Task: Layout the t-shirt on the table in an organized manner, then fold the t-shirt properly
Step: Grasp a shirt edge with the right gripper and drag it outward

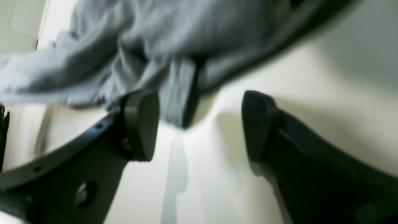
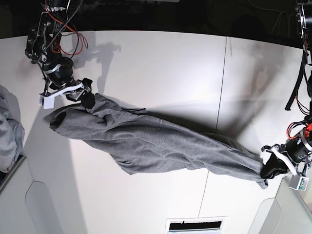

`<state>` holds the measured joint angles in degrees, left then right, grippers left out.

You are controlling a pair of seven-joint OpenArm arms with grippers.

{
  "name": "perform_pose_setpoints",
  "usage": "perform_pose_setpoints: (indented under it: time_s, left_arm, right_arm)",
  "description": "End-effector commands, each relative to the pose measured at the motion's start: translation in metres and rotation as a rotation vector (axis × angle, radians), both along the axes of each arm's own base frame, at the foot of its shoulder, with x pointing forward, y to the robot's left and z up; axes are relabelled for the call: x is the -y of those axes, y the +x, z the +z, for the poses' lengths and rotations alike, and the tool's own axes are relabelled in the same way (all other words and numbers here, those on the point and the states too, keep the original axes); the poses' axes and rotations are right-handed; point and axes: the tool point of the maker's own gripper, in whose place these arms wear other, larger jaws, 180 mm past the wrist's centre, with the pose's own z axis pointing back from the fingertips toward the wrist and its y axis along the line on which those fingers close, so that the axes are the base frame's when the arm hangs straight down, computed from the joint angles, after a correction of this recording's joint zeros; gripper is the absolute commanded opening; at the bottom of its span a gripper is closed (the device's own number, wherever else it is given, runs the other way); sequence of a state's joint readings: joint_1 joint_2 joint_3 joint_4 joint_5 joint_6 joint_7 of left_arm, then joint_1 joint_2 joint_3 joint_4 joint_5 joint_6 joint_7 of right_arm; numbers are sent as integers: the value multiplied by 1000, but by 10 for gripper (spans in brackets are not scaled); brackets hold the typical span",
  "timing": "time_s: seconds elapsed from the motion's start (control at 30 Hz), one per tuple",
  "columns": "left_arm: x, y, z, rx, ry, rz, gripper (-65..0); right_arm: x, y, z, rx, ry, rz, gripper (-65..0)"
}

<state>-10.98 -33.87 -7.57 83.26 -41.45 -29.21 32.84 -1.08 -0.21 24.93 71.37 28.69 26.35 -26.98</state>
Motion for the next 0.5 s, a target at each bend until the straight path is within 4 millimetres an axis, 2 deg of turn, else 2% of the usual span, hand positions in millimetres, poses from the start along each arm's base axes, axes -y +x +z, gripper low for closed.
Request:
perform_pose_setpoints:
  time_s: [0.0,0.17,0.3,0.33,0.43,0.47]
  left_arm:
    - [-4,8,25,70,-2,-1,-650]
    - [-4,7,25,68,-5,-2,-650]
    - [-4,7,24,68,-3,-1,-650]
    - [-4,7,24,68,-3,-1,-650]
    - [-4,7,23,65,0,-1,-650]
    - [-4,7,23,63,0,-1,-650]
  right_arm:
    - [-9,3,-1,-9,4,30,-241]
    - [-33,18,8,16,43,65,-383]
    - [-53,17,9,11,62,116,-397]
    - [-58,17,10,16,65,126,-423]
    - [-68,19,15,36,77,147,-613]
    - [-71,19,17,46,83,157,-650]
